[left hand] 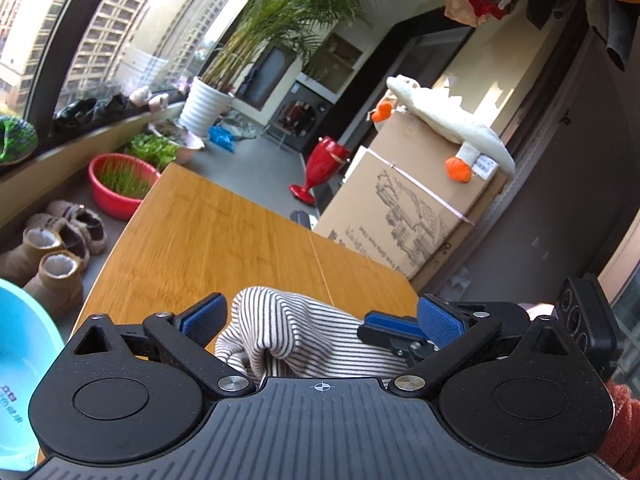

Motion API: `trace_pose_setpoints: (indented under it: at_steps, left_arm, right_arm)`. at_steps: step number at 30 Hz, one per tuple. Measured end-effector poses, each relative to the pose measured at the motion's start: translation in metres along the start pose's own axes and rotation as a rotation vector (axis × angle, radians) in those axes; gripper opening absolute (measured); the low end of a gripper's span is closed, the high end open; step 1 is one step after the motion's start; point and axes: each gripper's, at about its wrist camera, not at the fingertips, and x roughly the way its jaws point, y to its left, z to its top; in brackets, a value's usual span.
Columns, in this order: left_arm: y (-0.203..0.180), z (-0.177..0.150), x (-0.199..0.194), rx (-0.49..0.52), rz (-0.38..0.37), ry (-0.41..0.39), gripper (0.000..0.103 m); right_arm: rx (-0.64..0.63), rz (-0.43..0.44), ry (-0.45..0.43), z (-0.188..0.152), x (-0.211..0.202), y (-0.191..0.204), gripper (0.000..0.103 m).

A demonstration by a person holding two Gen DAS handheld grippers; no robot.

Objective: Fold clothes

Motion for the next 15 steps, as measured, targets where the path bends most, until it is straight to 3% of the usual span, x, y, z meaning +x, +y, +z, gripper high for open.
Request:
trace_pose_setpoints:
  at_steps: [4,6,7,9,11,15]
  left_arm:
    - [-0.01,-0.013,0.03,0.012,0.065,0.06,0.1]
    - [-0.011,-0.015,0.043,0.018,0.125,0.087,0.08]
    - [-0.011,-0.015,0.046,0.016,0.148,0.091,0.064]
    - [-0.011,-0.01,0.045,0.003,0.174,0.076,0.064]
    - [-0.019,-0.006,0.033,0.017,0.152,0.017,0.064]
    - [-0.054,0.0,0.025,0.192,0.087,-0.082,0.068]
  right_arm:
    - [0.002,0.003,0.092,-0.037,-0.008,0.034,0.007]
    - [0.034,-0.013,0.109,-0.048,-0.015,0.035,0.007]
    - [0.066,-0.013,0.097,-0.047,-0.022,0.03,0.007]
    - [0.146,-0.003,0.045,-0.037,-0.043,0.013,0.007]
    - [0.211,-0.001,-0.015,-0.024,-0.064,-0.007,0.007]
    - [0.314,-0.014,-0.057,-0.01,-0.068,-0.043,0.009]
